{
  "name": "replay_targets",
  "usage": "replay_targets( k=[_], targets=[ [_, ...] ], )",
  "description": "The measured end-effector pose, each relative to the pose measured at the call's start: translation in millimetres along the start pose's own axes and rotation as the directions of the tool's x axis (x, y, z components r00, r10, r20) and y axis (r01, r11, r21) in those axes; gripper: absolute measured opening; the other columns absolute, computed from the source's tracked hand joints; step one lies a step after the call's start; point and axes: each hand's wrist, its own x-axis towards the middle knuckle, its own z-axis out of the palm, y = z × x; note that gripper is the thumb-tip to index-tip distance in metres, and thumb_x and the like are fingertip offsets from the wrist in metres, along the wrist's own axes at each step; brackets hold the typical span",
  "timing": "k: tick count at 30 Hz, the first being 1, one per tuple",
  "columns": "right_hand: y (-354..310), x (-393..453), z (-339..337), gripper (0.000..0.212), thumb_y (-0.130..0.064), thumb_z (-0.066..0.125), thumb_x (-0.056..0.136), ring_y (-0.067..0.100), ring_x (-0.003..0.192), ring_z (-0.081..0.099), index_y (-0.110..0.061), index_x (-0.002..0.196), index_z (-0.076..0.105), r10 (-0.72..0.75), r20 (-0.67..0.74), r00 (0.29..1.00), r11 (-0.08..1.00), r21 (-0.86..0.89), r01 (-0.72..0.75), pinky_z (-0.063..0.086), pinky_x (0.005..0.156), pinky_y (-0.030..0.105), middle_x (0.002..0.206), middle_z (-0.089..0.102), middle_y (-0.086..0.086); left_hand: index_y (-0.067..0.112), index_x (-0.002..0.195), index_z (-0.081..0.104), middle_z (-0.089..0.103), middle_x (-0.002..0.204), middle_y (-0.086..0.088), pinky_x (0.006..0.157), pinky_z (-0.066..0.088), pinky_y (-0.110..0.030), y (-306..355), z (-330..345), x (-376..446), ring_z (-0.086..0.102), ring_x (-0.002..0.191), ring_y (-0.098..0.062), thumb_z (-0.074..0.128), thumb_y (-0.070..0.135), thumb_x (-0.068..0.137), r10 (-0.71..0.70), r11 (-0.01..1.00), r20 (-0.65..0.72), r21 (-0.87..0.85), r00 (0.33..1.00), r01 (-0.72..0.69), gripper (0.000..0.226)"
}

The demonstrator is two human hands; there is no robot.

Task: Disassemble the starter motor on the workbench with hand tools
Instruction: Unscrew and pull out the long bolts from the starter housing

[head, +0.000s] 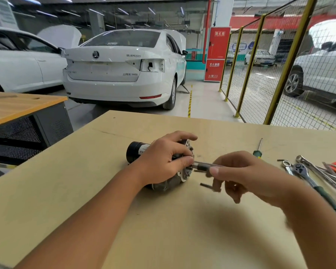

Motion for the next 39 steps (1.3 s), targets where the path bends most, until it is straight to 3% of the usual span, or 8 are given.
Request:
replay_targets(
  k=[4,8,12,15,19,21,31,39],
  targets=[
    [7.2,-6.7,-15.5,0.033,-0.026,0.082,0.078,0.025,0.063,0.058,-0.004,0.101,0.076,-0.061,0.105,0.993,0.998,0.025,0.059,0.049,0.059,0.034,0.095,0.071,0.027,0.022,0.094,0.080,0.056,0.143,0.017,0.109,0.045,-0.041,-2.0,0.1,-0.6,0.056,0.128,-0.010,0.068,0.026,0.096,0.005,1.000,0.005,-0.007,1.000,-0.005,0.013],
    [16.0,-1.9,-16.7,0.025,-0.015,0.078,0.079,0.020,0.064,0.059,-0.008,0.103,0.079,-0.085,0.006,0.996,0.996,0.004,0.085,0.048,0.061,0.033,0.095,0.074,0.025,0.021,0.096,0.081,0.056,0.143,0.016,0.112,0.043,-0.038,-4.6,-0.2,0.4,0.056,0.129,-0.009,0.067,0.029,0.094,0.006,0.999,-0.001,-0.032,1.000,-0.006,0.017],
    [20.6,1.3,-12.8,0.028,0.003,0.066,0.092,0.017,0.063,0.058,-0.019,0.102,0.081,-0.066,-0.077,0.995,0.997,-0.048,0.062,0.047,0.060,0.033,0.097,0.077,0.015,0.031,0.105,0.080,0.047,0.151,0.023,0.114,0.040,-0.049,-7.3,-1.3,0.8,0.049,0.136,-0.008,0.060,0.039,0.096,-0.018,0.999,0.061,0.037,0.998,0.016,0.023],
    [14.6,-2.0,-9.9,0.015,-0.016,0.071,0.092,0.022,0.058,0.052,-0.014,0.104,0.080,-0.019,-0.087,0.996,0.999,0.036,0.023,0.043,0.052,0.031,0.090,0.074,0.021,0.034,0.100,0.078,0.046,0.149,0.025,0.110,0.042,-0.053,-7.9,0.8,1.2,0.053,0.131,-0.008,0.055,0.049,0.094,-0.021,0.998,0.050,0.054,0.999,0.018,0.028],
    [8.8,-4.5,-10.9,0.070,-0.072,0.068,0.079,0.022,0.047,0.047,-0.003,0.080,0.075,0.126,-0.119,0.985,0.991,0.054,-0.120,0.038,0.044,0.026,0.073,0.068,0.026,0.033,0.098,0.077,0.049,0.146,0.022,0.110,0.044,-0.049,-10.3,2.8,0.8,0.054,0.130,-0.009,0.057,0.047,0.094,-0.002,1.000,0.013,0.026,1.000,0.001,0.024],
    [8.8,-4.5,-13.1,0.071,-0.075,0.060,0.076,0.021,0.040,0.039,-0.006,0.063,0.068,0.186,-0.167,0.968,0.982,0.061,-0.178,0.031,0.043,0.023,0.059,0.058,0.021,0.033,0.098,0.077,0.049,0.147,0.020,0.112,0.044,-0.048,-11.4,2.7,0.8,0.054,0.132,-0.009,0.060,0.041,0.096,0.001,1.000,0.015,0.018,1.000,-0.001,0.018],
    [7.3,-3.6,-15.5,0.052,-0.058,0.080,0.065,0.019,0.040,0.035,-0.007,0.060,0.069,0.180,-0.167,0.969,0.976,0.154,-0.155,0.028,0.042,0.021,0.058,0.052,0.015,0.031,0.098,0.079,0.050,0.146,0.020,0.112,0.045,-0.041,-8.4,1.4,1.0,0.053,0.131,-0.004,0.064,0.035,0.095,-0.009,1.000,0.011,0.000,1.000,0.009,0.016],
    [8.0,0.4,-9.1,0.015,-0.015,0.082,0.079,0.023,0.047,0.052,-0.003,0.075,0.073,-0.167,-0.240,0.956,0.985,0.009,0.175,0.042,0.044,0.028,0.066,0.067,0.022,0.028,0.104,0.076,0.054,0.142,0.016,0.110,0.047,-0.038,-5.1,-0.4,-1.4,0.055,0.128,-0.002,0.062,0.032,0.097,-0.036,0.999,-0.012,-0.038,0.999,0.035,0.016]
  ],
)
